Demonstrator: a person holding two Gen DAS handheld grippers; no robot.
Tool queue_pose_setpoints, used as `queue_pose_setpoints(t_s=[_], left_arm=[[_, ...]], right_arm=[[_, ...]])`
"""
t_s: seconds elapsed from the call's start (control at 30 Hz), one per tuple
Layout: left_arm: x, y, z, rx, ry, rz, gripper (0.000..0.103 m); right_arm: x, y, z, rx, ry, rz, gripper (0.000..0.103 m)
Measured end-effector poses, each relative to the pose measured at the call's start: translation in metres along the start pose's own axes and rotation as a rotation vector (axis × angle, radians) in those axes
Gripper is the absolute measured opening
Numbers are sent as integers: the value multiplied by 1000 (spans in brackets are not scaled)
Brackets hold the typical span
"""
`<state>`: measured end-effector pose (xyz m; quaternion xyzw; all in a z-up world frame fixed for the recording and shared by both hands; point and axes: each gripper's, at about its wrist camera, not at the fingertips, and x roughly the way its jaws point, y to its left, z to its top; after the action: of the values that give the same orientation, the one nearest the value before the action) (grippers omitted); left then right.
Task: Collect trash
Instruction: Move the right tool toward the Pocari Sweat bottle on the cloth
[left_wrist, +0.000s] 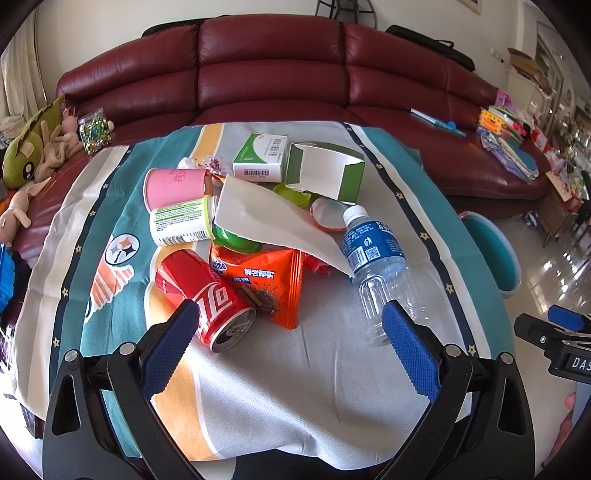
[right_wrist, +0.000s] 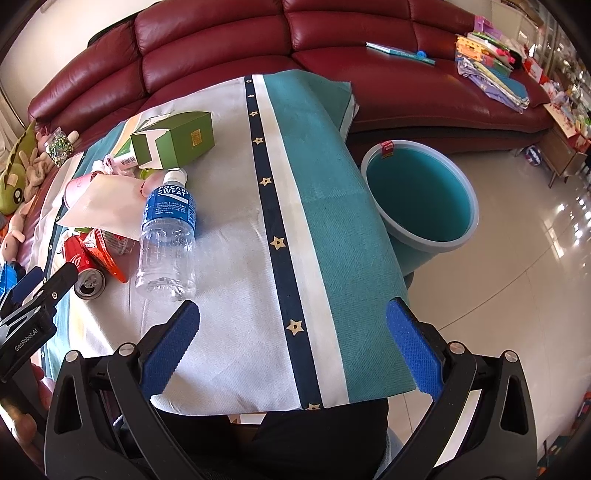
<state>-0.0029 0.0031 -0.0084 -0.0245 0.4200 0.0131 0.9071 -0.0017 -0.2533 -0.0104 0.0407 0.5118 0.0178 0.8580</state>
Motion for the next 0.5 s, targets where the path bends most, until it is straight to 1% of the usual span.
queue_pose_setpoints(t_s=[0.5], left_arm=[[3,5,-1,-10,11,-3,99]], right_arm=[[3,2,0,-1,10,-4,97]])
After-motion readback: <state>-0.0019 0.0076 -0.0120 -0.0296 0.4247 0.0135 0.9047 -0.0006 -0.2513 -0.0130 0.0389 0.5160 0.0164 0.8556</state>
